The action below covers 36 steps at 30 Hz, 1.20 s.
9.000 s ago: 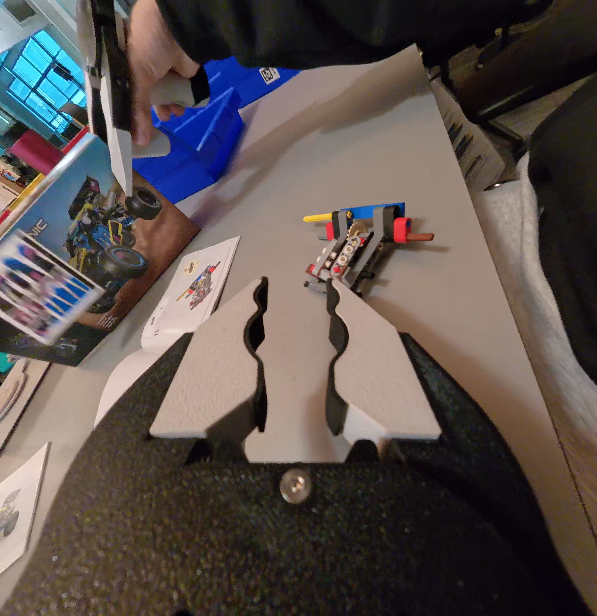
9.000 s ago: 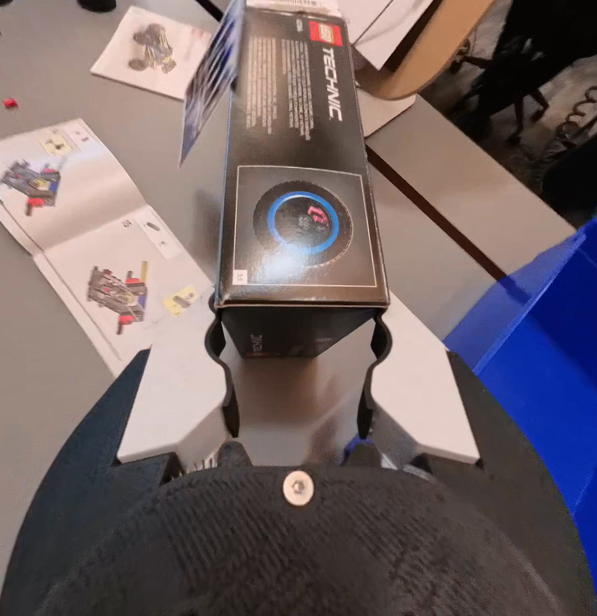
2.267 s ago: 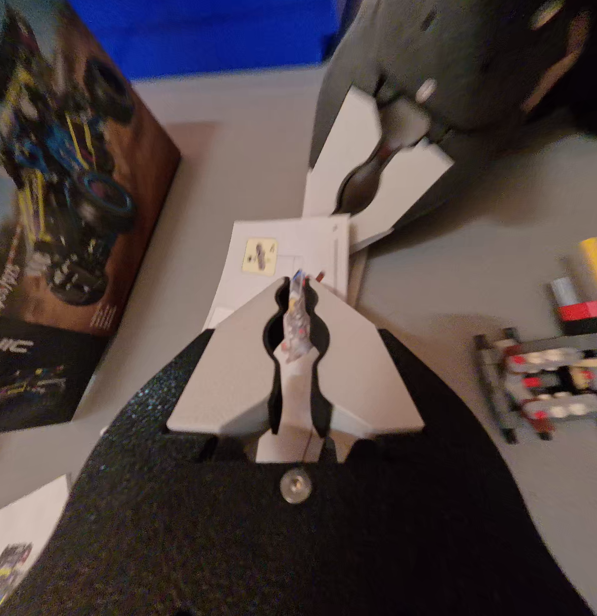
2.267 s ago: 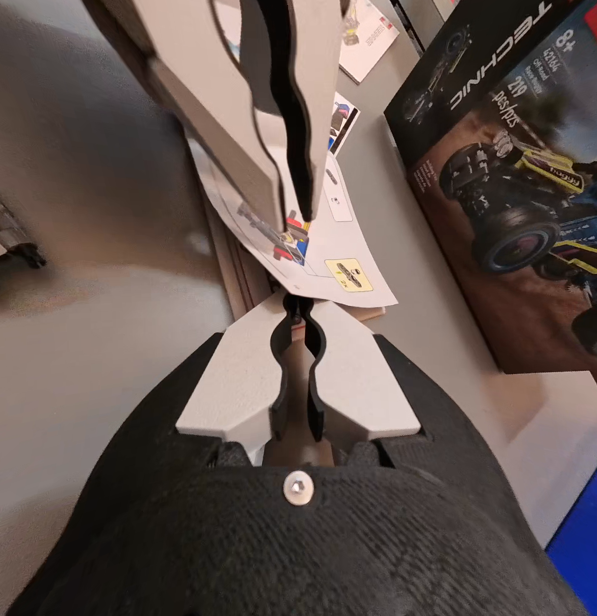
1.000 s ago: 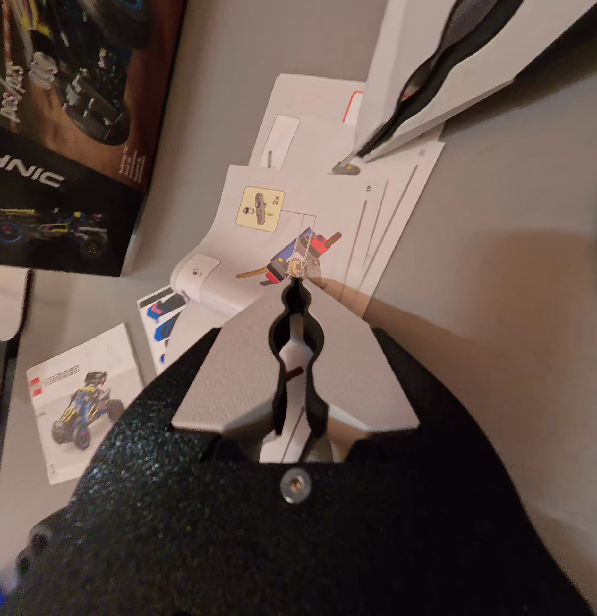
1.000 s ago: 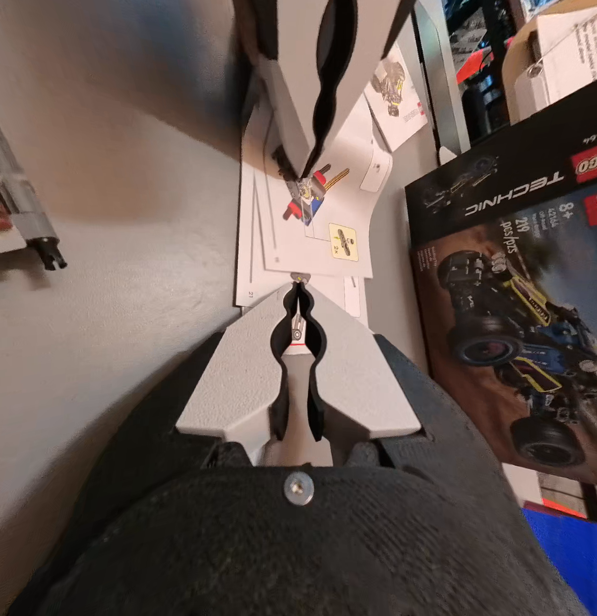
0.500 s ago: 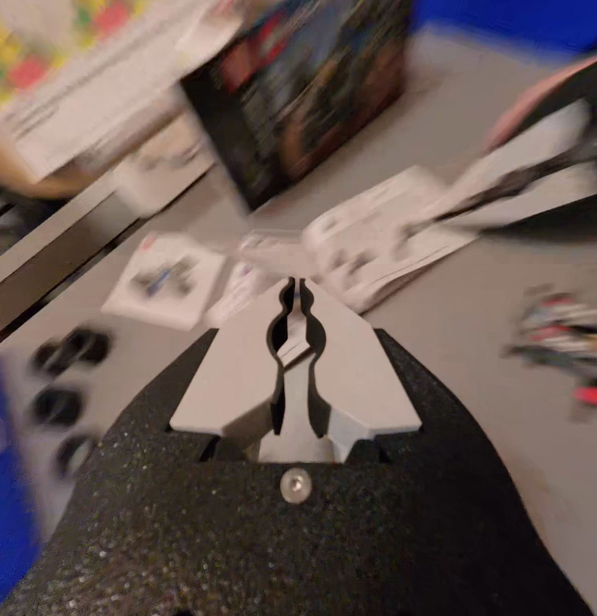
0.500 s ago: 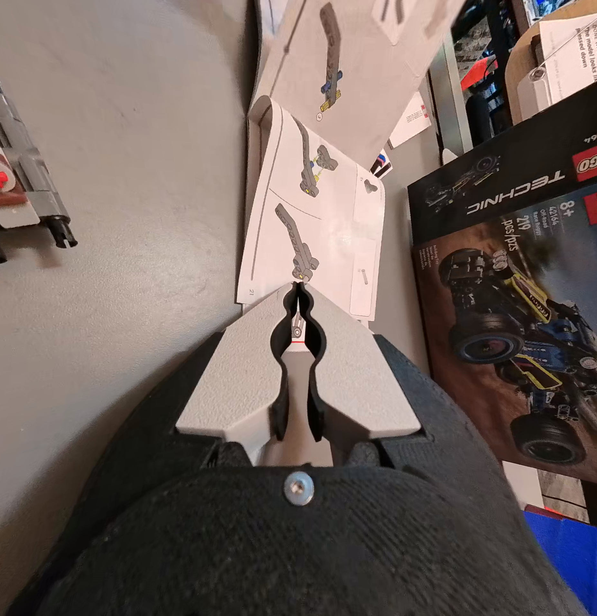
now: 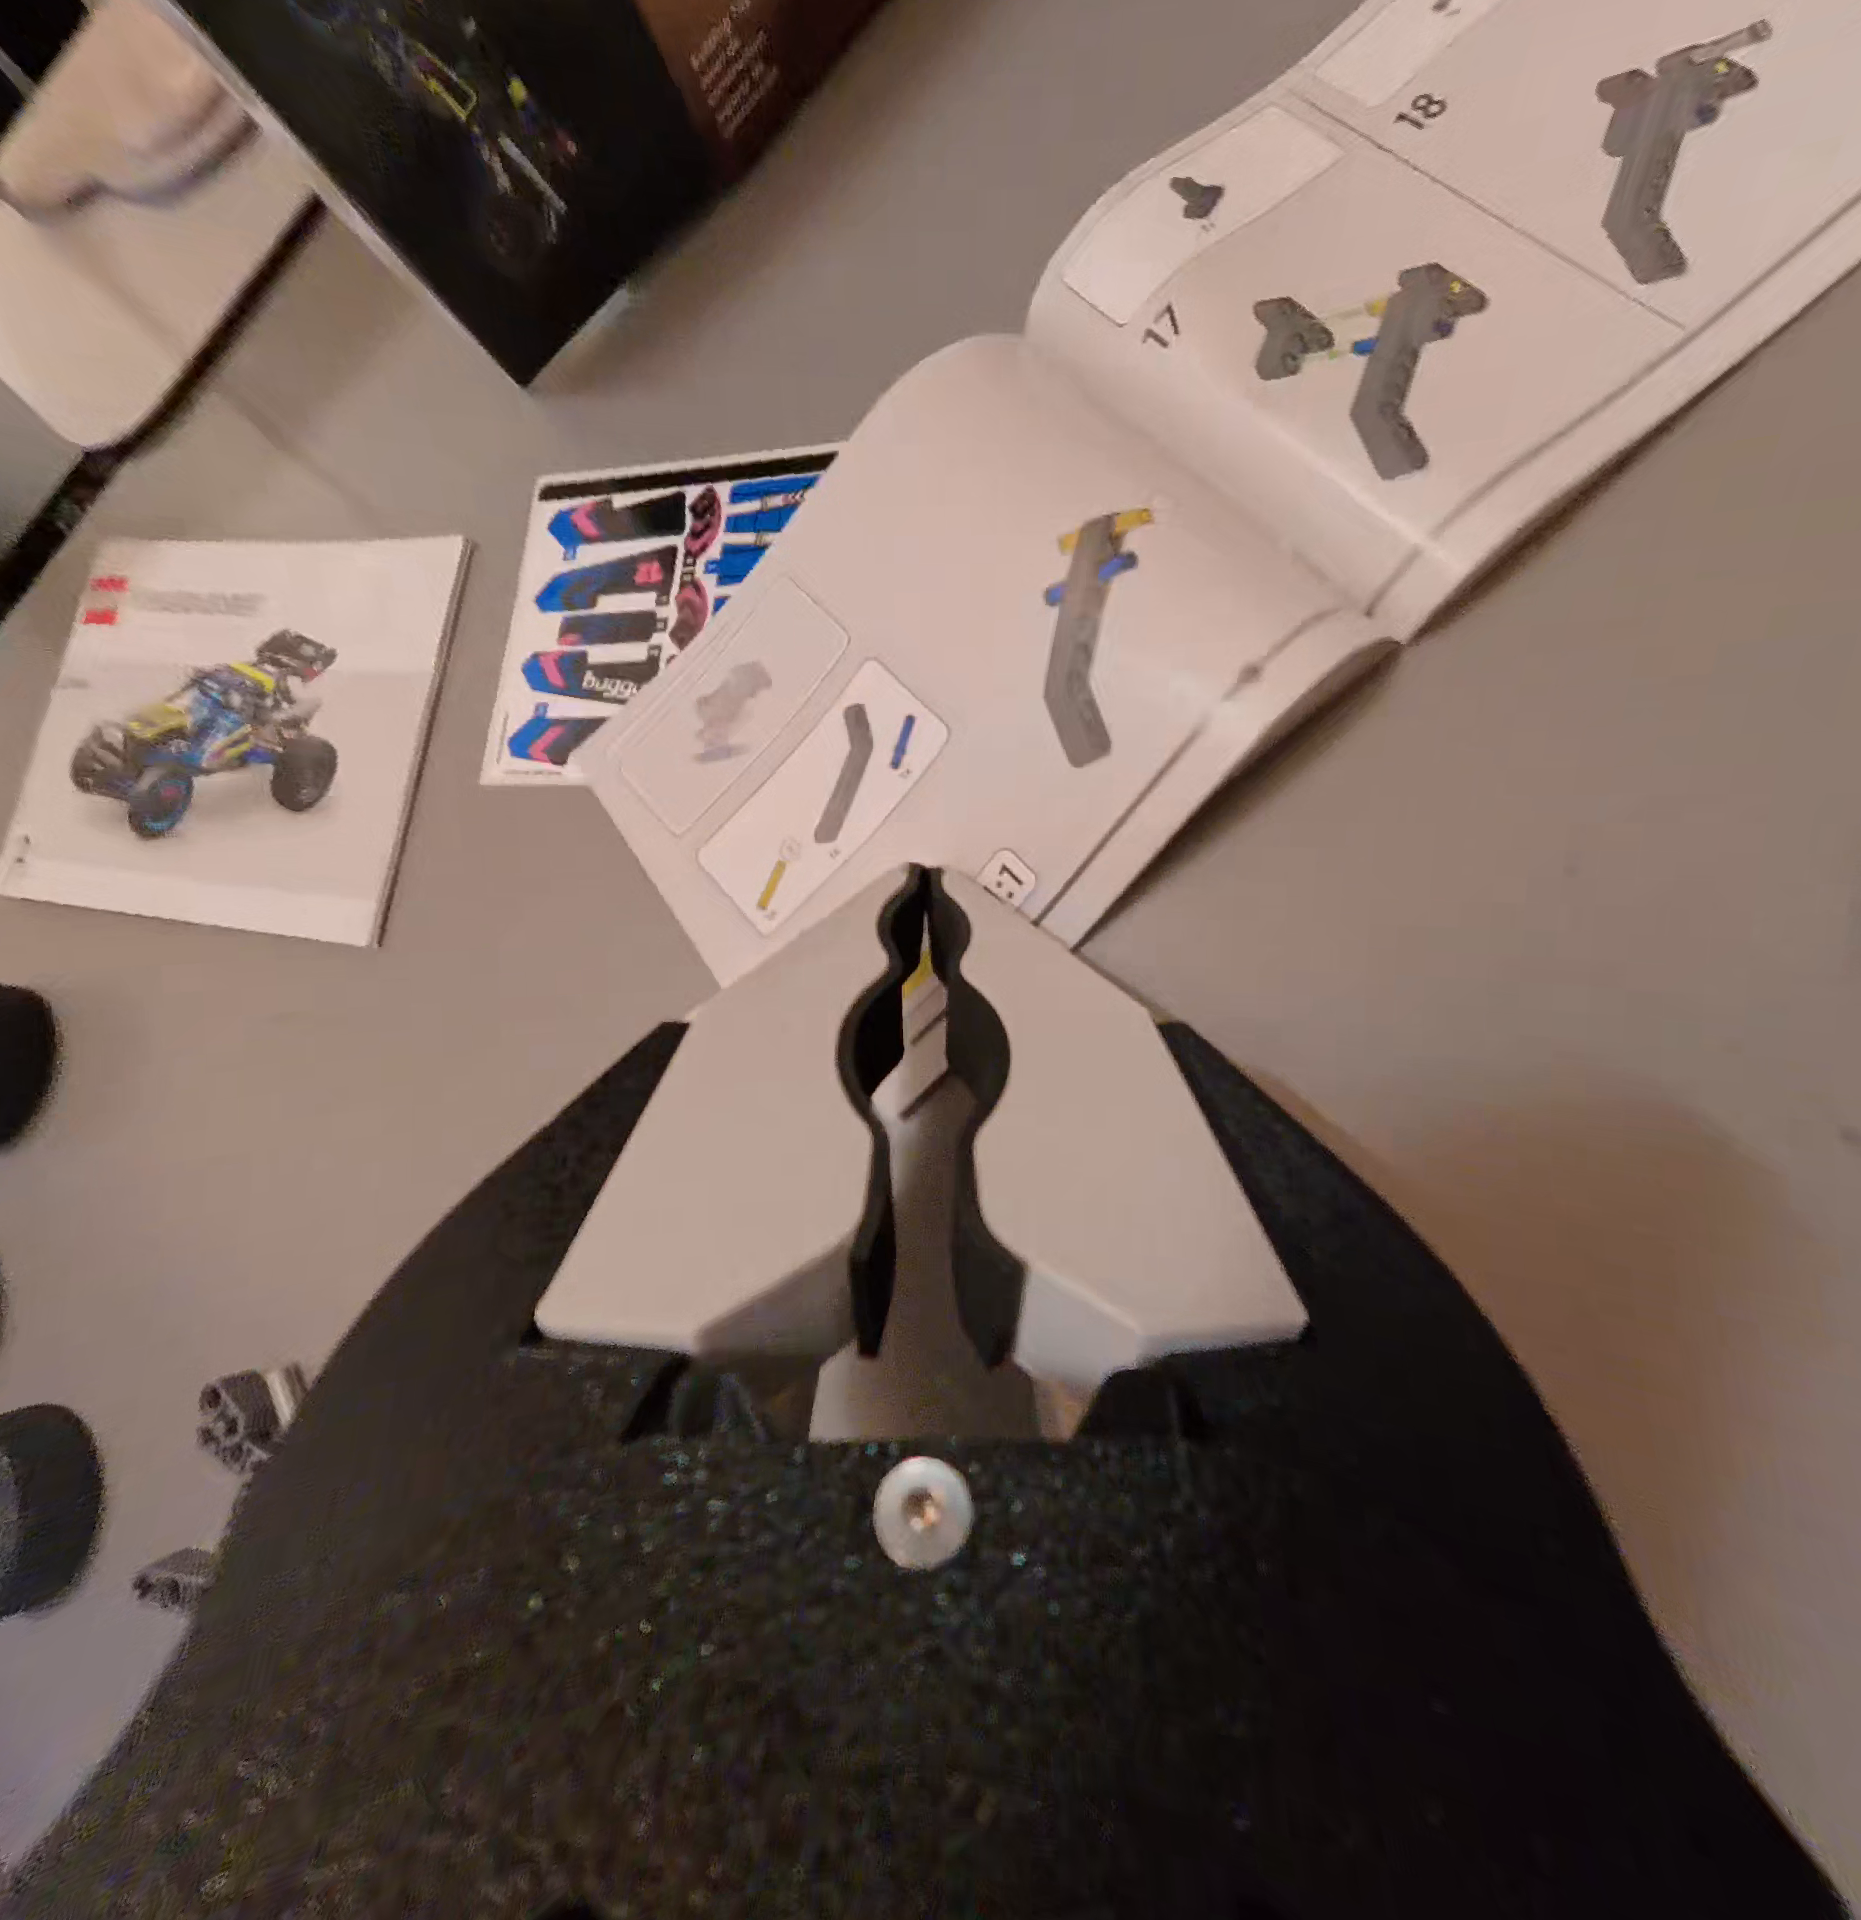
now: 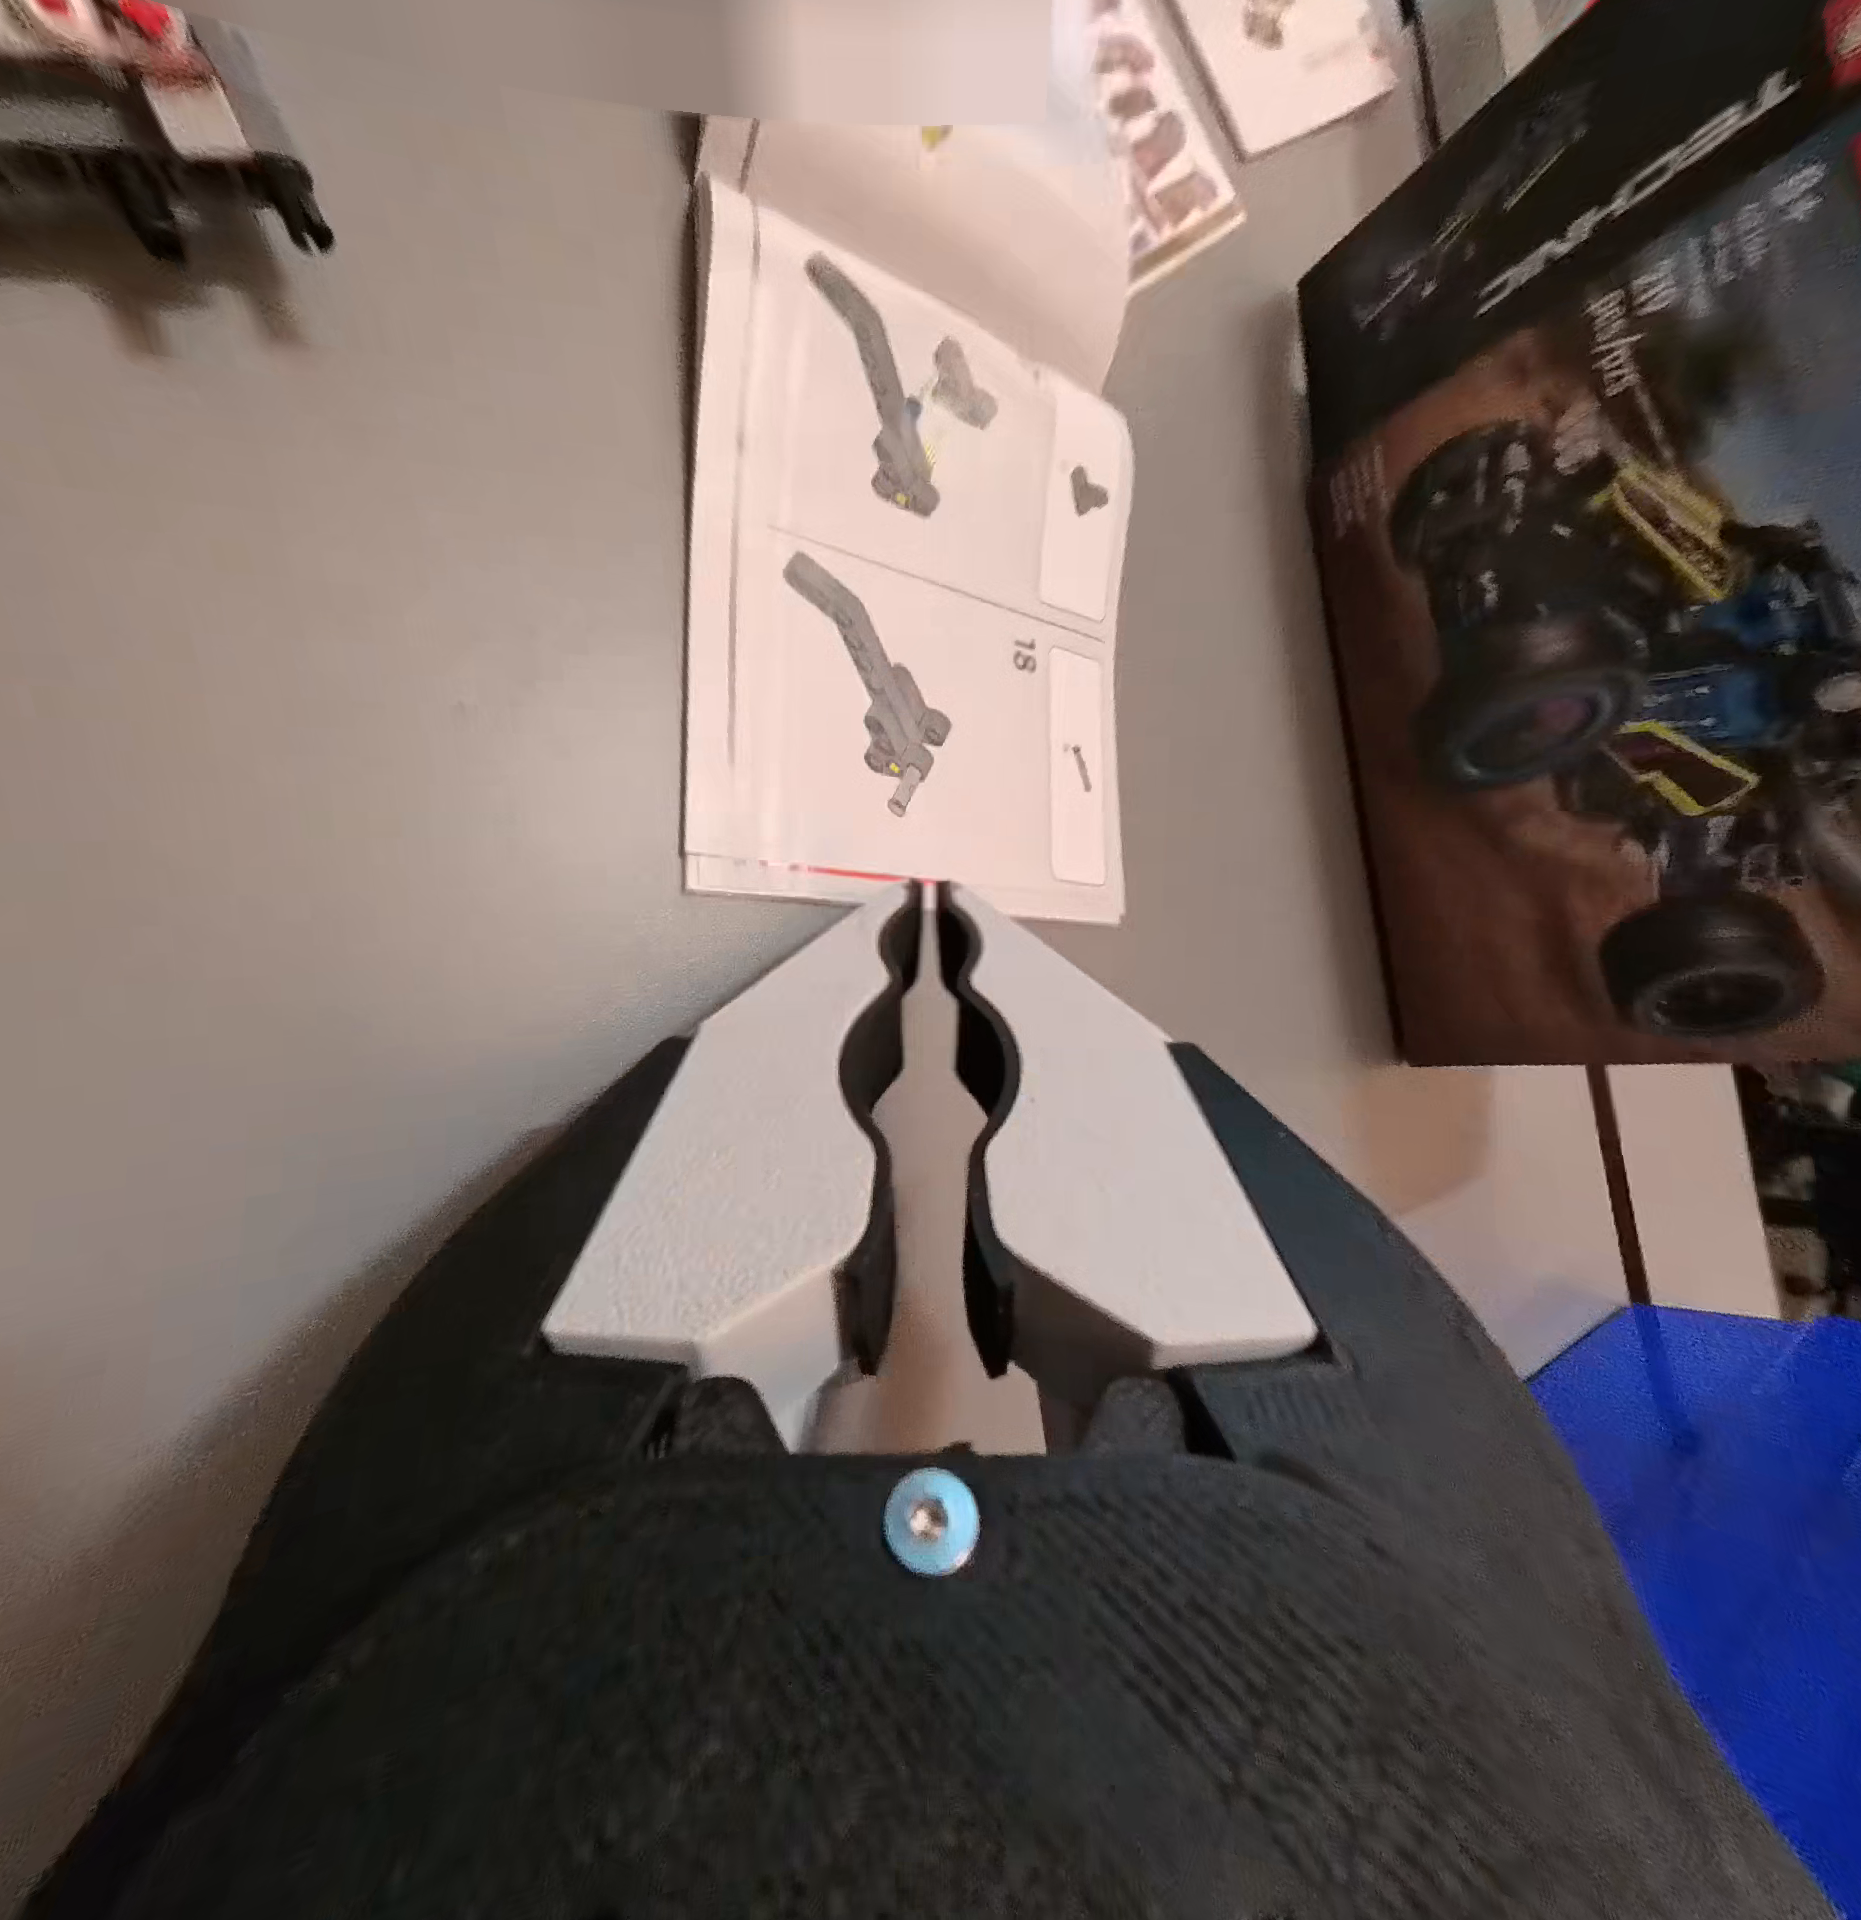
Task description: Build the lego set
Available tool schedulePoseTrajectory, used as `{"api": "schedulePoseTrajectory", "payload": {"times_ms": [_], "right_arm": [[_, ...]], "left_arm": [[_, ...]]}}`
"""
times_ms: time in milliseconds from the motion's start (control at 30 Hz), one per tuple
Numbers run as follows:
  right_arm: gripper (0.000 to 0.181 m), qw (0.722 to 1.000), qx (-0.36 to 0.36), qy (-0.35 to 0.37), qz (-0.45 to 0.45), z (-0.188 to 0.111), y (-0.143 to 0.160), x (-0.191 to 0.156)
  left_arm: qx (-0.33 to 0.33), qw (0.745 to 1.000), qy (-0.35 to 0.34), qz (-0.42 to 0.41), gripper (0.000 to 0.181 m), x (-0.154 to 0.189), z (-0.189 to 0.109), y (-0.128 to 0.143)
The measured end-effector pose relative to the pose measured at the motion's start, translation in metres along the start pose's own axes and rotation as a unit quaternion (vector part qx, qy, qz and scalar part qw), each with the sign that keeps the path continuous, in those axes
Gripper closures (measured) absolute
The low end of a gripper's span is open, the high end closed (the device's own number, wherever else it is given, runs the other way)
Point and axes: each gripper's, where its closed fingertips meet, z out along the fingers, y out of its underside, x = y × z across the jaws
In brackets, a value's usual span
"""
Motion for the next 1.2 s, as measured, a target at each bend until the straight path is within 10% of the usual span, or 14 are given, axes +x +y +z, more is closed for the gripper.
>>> {"api": "schedulePoseTrajectory", "payload": {"times_ms": [233,633,900,1200], "right_arm": [[0.165,0.994,0.104,0.029,0.033,0.032,-0.087,0.002],[0.181,0.998,0.005,0.01,0.068,0.026,-0.022,-0.006],[0.163,0.991,0.072,0.027,0.107,-0.011,-0.03,0.008],[0.134,0.993,0.067,-0.092,0.042,-0.056,-0.076,-0.082]], "left_arm": [[-0.009,1.0,-0.014,0.0,0.181,0.007,-0.005,0.004],[0.059,0.996,-0.046,-0.054,0.181,-0.014,-0.068,0.021],[-0.061,0.99,-0.109,-0.069,0.178,-0.105,-0.182,0.141],[-0.119,0.979,0.058,0.153,0.153,-0.096,-0.172,0.207]]}}
